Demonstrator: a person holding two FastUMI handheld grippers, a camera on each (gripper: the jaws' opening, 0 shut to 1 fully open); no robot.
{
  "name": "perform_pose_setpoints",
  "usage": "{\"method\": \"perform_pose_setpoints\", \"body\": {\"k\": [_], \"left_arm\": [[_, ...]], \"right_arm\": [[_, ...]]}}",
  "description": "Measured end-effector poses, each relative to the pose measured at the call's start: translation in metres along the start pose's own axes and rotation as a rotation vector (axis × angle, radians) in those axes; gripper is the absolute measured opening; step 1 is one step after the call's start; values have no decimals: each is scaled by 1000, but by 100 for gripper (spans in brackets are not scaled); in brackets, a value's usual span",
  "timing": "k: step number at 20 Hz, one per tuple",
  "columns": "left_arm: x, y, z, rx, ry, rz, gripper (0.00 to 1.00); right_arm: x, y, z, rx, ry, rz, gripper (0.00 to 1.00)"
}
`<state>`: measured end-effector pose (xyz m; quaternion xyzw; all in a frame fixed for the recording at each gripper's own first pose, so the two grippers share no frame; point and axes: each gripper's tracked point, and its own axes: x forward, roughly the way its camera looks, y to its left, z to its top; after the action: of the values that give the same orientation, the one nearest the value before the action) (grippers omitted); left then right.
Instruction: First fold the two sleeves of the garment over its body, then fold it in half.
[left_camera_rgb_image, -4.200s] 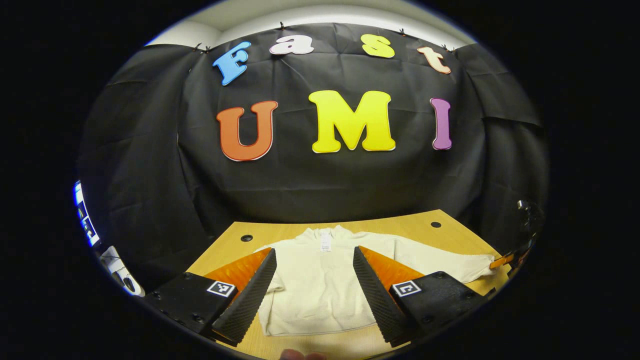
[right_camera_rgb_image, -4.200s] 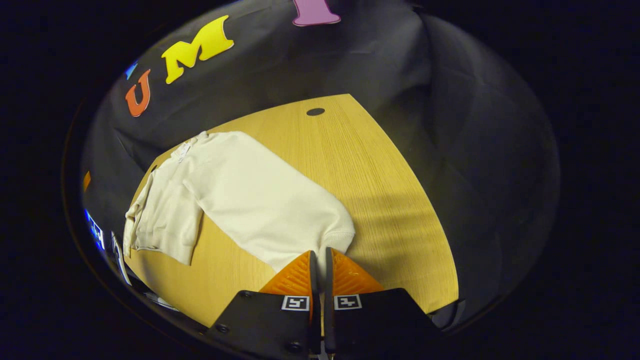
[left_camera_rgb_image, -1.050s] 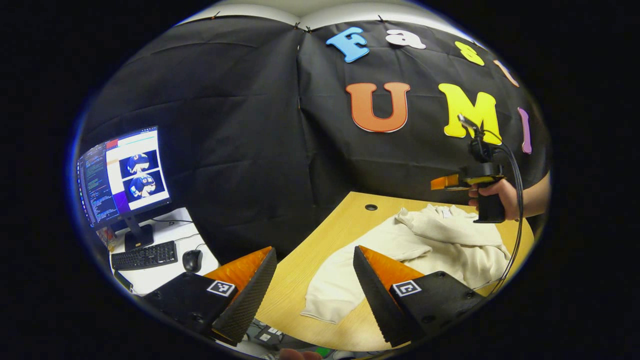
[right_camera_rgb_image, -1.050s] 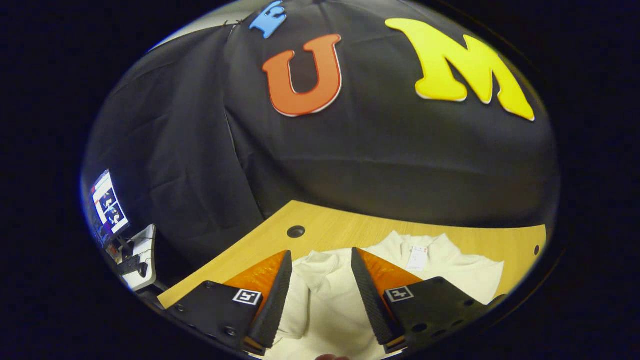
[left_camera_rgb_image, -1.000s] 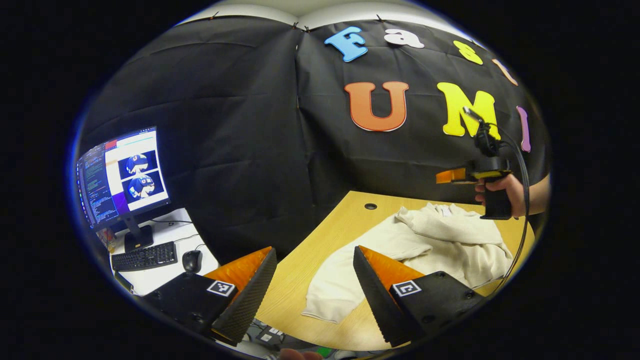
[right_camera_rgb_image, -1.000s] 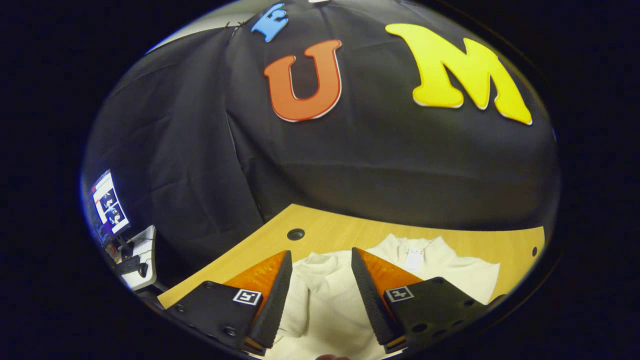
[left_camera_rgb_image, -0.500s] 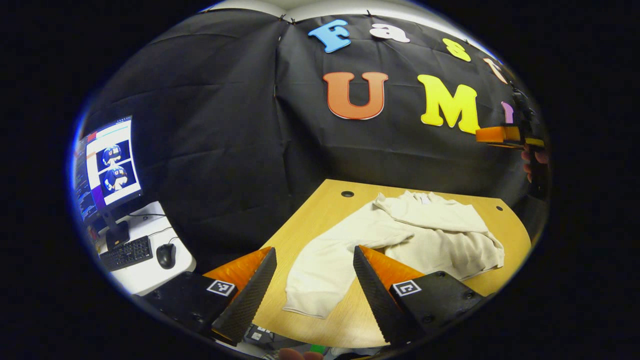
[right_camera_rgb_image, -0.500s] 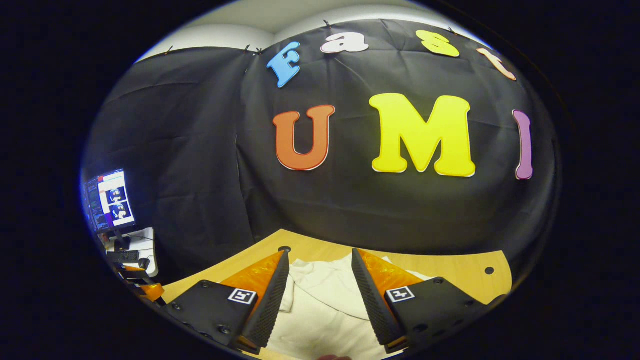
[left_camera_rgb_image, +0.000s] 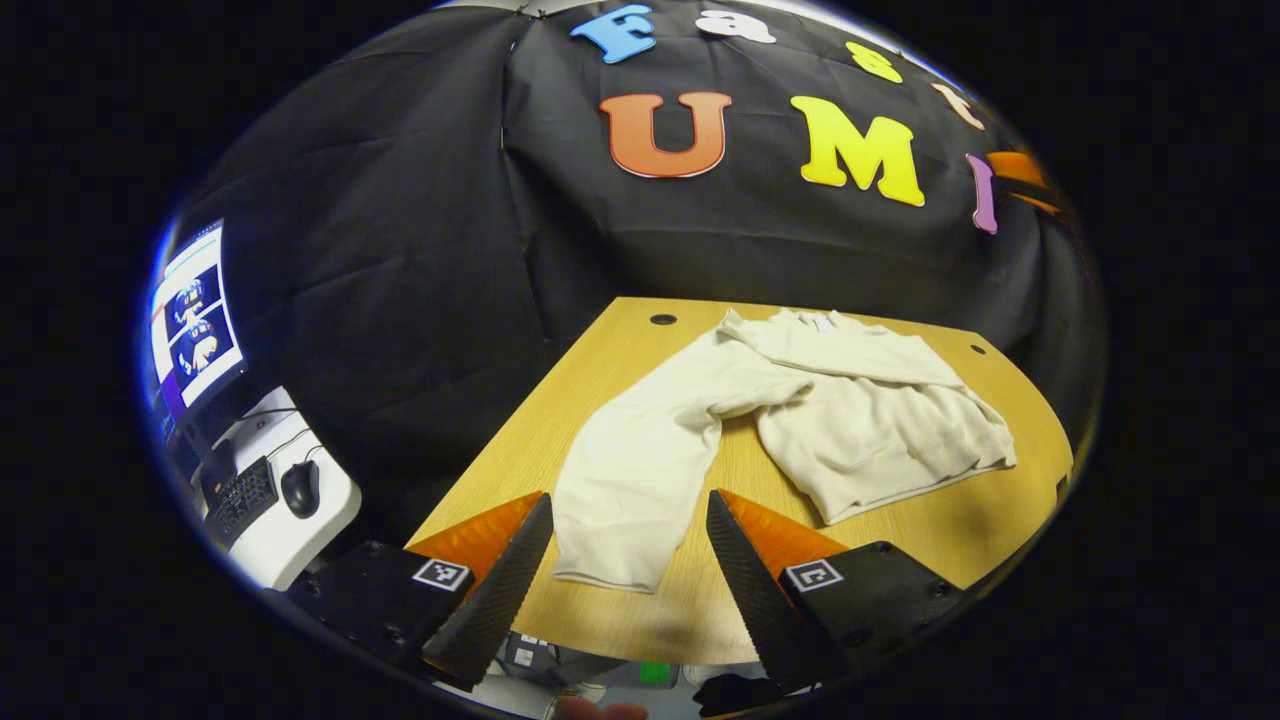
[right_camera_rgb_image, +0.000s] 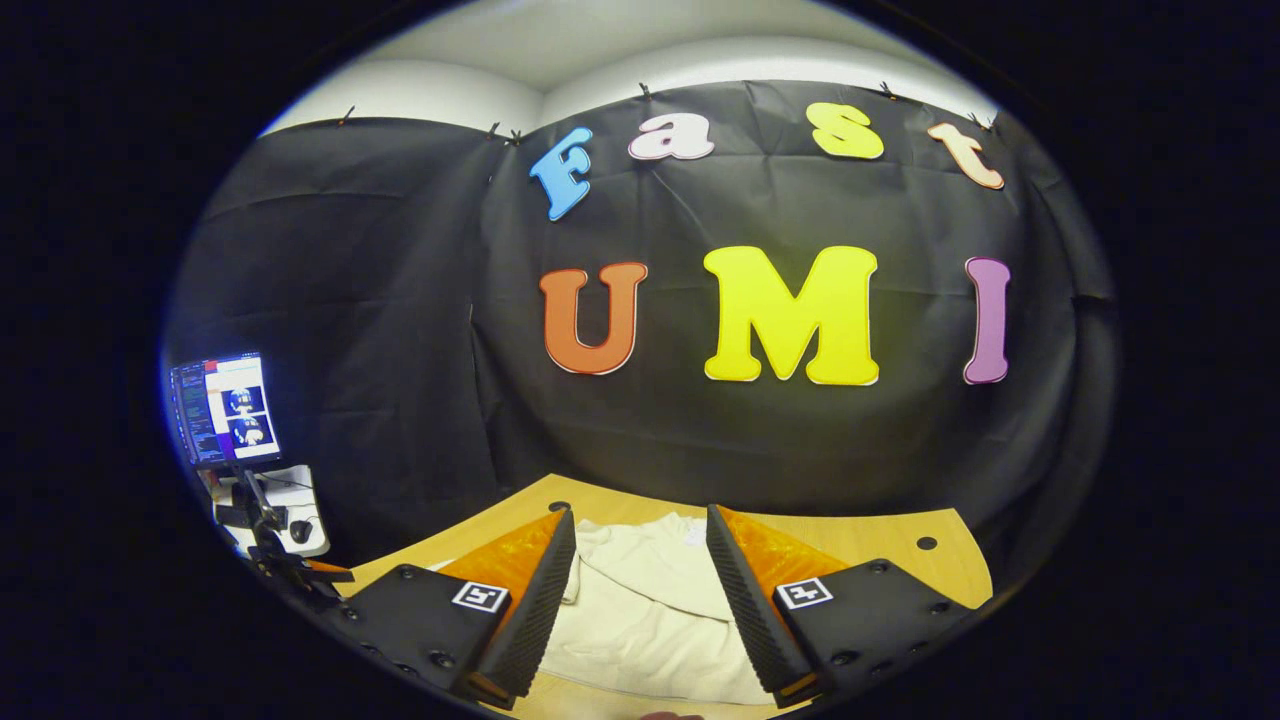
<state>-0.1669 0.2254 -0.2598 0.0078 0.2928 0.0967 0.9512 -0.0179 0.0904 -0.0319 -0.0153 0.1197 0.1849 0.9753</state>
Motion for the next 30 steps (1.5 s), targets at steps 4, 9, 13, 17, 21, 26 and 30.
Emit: {"method": "perform_pose_setpoints", "body": {"k": [4, 9, 13, 17, 21, 26, 30], "left_arm": [[9, 9, -20, 22, 8, 25, 98], [27, 9, -35, 61, 17, 31, 98], [54, 14, -52, 27, 48, 44, 98], [68, 18, -67, 4, 97, 46, 99], [72, 14, -74, -72, 82, 0, 98], [74, 4, -71, -76, 119, -31, 84], [76, 2, -68, -69, 144, -31, 25]], "right_arm": [[-20, -1, -10, -57, 32, -12, 82], [-29, -7, -25, -88, 96, -36, 82], [-25, 5, -29, -92, 115, -19, 80], [-22, 13, -40, -91, 154, -6, 82], [-20, 15, -35, -124, 142, -1, 82], [-19, 14, -31, -106, 139, 4, 82], [-19, 3, -29, -80, 135, -22, 82]]}}
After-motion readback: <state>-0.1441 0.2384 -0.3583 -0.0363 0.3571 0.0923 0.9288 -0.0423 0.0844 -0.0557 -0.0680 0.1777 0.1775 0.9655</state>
